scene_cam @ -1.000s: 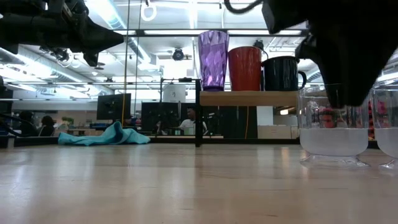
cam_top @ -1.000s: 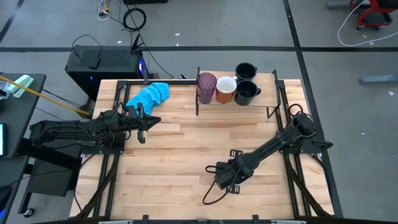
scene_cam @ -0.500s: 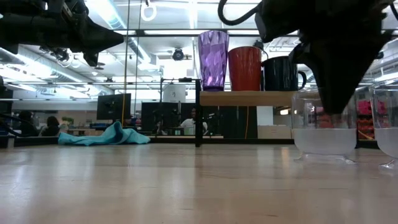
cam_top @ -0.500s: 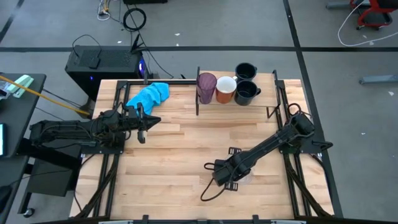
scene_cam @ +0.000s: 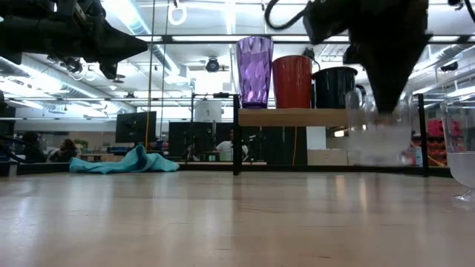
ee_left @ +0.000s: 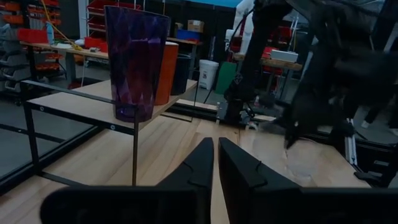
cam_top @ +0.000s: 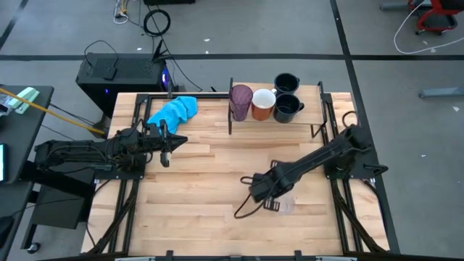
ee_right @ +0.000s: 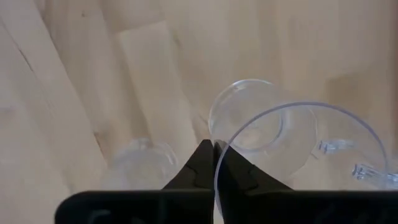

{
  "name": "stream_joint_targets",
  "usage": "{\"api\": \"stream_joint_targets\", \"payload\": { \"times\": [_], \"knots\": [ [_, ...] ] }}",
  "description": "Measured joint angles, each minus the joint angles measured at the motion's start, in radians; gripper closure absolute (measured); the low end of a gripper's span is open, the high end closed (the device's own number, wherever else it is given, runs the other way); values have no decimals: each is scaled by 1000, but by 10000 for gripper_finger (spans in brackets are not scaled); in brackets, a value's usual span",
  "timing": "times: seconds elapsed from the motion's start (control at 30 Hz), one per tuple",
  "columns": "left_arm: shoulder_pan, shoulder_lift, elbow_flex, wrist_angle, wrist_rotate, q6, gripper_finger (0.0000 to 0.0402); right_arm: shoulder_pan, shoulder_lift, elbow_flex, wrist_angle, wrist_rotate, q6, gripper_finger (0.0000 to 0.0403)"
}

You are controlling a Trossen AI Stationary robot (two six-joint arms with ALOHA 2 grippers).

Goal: Stack small to large cups/mugs on shelf
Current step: Put the left transparent mug on the shelf

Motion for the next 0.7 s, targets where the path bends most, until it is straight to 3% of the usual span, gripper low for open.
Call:
{"api": "stream_joint_targets", "payload": {
  "times": [0.37, 0.57, 0.7],
  "knots": [
    [0, 0, 0, 0, 0, 0, 363, -126, -261, 0, -170, 20, 50, 398],
    [0, 0, 0, 0, 0, 0, 372, -211, -423, 0, -148, 117, 47, 393],
    [0, 0, 0, 0, 0, 0, 374, -271, -505, 0, -147, 119, 43, 398]
  ]
}}
